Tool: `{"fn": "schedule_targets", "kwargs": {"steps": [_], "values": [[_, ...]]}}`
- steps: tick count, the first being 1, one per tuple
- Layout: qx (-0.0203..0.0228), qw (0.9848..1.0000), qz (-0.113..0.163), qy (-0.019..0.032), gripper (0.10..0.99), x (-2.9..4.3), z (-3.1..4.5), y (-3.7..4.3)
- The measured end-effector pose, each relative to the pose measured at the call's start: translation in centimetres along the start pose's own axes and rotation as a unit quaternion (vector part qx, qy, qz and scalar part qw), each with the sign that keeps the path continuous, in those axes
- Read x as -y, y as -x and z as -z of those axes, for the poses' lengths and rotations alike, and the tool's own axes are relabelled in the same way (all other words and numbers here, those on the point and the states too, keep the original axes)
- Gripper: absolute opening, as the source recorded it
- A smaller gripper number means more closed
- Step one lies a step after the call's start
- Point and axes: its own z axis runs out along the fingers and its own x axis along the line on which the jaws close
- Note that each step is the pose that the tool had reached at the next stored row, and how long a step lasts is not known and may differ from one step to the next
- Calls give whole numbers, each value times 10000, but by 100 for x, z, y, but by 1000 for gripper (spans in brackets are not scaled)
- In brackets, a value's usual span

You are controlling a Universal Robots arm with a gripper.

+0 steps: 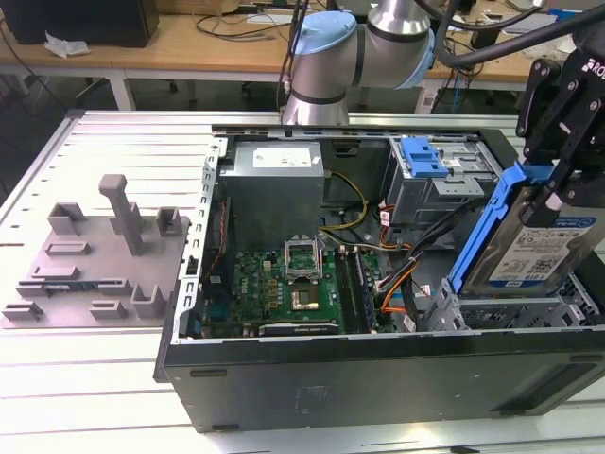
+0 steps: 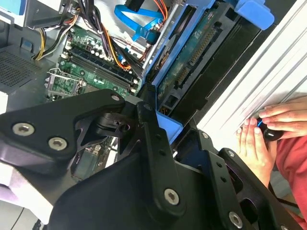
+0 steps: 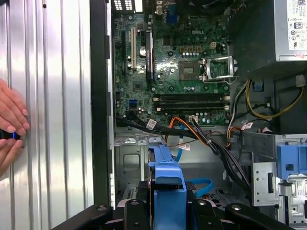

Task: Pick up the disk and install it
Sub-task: 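Insert the disk into the insertion slot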

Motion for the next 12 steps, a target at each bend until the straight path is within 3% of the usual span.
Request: {"fn": "schedule_targets", "kwargs": {"steps": [12], "values": [[-2, 10000, -7, 0, 369, 3, -92, -1]]}}
